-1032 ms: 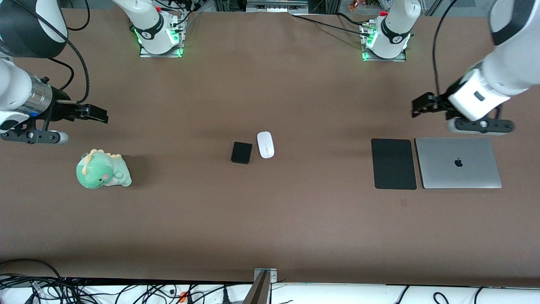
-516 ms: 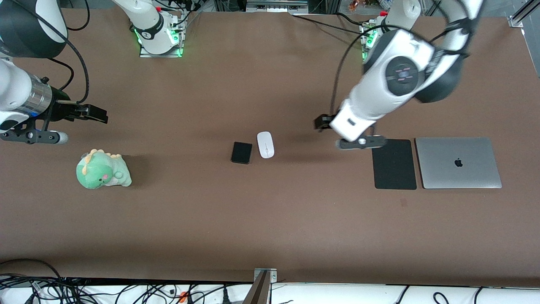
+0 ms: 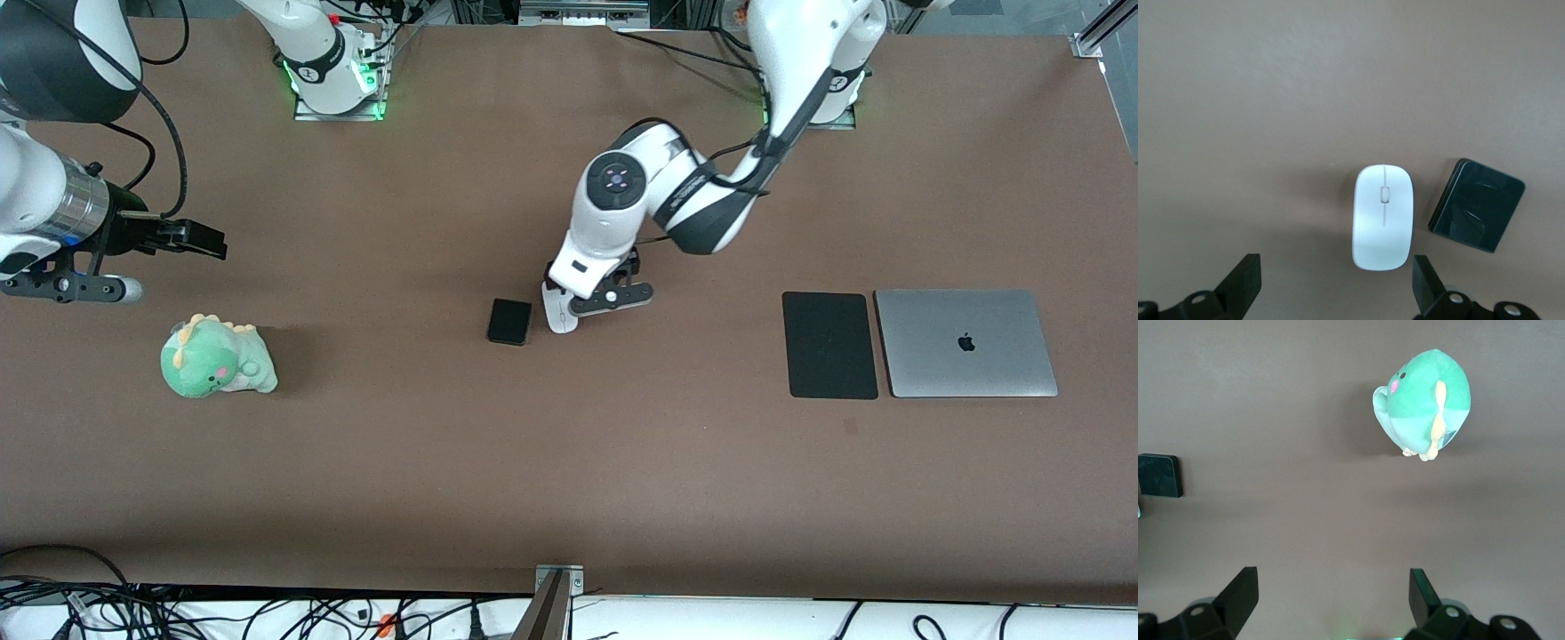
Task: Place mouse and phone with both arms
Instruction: 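Move the left gripper over the white mouse and lower it, then close the left gripper on the white mouse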
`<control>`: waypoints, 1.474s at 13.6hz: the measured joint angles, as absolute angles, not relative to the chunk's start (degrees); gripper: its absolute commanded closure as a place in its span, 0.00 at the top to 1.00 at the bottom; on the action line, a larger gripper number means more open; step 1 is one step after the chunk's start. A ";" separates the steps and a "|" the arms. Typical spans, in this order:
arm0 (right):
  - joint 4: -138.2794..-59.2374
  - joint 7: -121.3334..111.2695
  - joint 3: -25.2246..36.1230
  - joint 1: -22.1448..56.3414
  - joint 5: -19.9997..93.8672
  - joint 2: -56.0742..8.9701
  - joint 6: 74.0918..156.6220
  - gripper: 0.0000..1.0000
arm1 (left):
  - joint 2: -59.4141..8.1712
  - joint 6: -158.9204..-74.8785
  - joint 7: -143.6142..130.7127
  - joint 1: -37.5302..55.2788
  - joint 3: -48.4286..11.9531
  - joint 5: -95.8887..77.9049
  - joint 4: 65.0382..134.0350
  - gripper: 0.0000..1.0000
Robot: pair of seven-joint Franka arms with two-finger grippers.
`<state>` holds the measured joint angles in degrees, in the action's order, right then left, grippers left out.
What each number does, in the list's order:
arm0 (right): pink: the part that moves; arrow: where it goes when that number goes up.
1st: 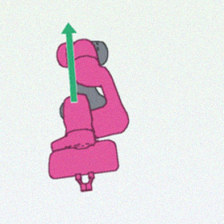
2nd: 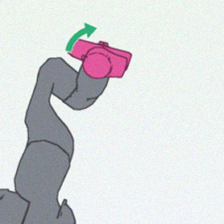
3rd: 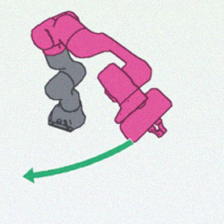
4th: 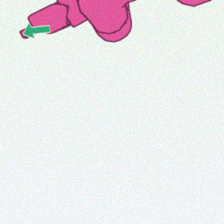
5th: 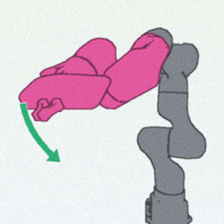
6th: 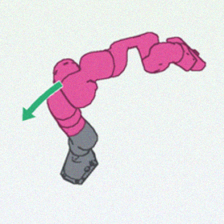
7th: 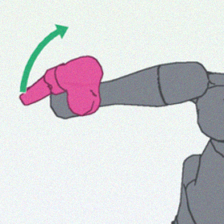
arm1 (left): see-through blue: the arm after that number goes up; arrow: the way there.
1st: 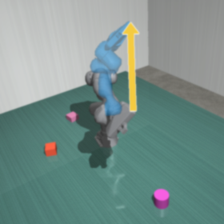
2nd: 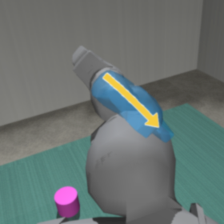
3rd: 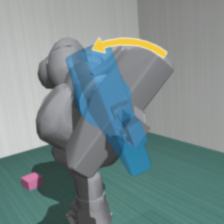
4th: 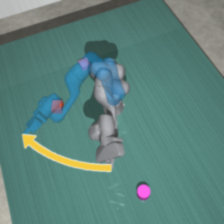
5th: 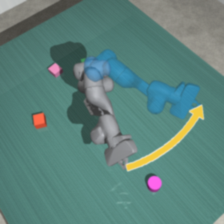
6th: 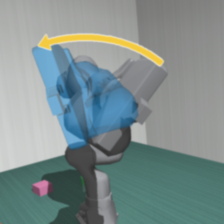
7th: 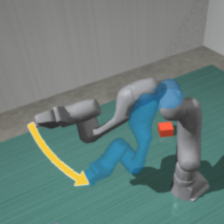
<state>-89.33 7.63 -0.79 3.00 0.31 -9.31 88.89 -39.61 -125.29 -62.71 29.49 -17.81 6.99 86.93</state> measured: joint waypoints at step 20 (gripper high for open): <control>-89.70 7.99 -0.15 2.84 0.30 -9.40 88.53 1.00 | -51.40 -130.27 -73.27 37.64 -12.56 8.06 79.61 0.71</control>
<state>-89.70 7.99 -0.15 2.84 0.30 -9.40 88.53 -51.40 -130.27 -73.27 37.64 -12.56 8.06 79.61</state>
